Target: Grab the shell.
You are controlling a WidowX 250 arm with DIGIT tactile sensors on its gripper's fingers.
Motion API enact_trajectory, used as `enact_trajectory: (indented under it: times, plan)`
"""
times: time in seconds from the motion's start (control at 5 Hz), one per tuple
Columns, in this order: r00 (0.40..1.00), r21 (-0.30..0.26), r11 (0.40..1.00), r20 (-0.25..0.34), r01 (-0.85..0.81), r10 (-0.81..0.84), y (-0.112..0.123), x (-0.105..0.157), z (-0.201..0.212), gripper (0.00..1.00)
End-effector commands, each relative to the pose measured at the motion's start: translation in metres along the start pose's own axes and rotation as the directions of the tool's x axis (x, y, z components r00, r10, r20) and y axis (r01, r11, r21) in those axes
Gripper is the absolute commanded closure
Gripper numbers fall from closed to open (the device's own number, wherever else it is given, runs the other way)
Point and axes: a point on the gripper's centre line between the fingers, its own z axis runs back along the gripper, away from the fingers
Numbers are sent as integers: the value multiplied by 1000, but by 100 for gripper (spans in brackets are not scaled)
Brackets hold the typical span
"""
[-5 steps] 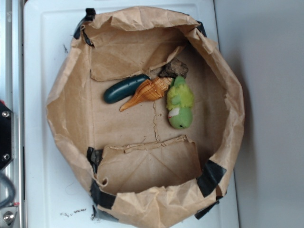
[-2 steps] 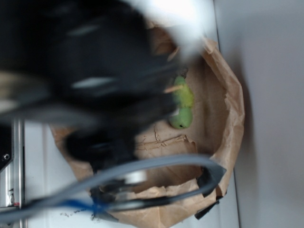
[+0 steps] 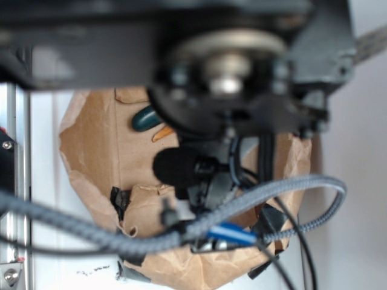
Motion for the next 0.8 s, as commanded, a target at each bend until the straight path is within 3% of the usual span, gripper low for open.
enact_trajectory:
  times: [0.0, 0.2, 0.4, 0.6]
  plan:
    - [999, 97, 995, -42, 21, -17, 16, 13, -36, 0]
    - [989, 75, 989, -79, 129, -123, 21, 6, -63, 0]
    - [977, 138, 968, -85, 207, -197, 23, -1, -84, 0]
    - [972, 156, 961, -86, 229, -218, 27, 8, -108, 0]
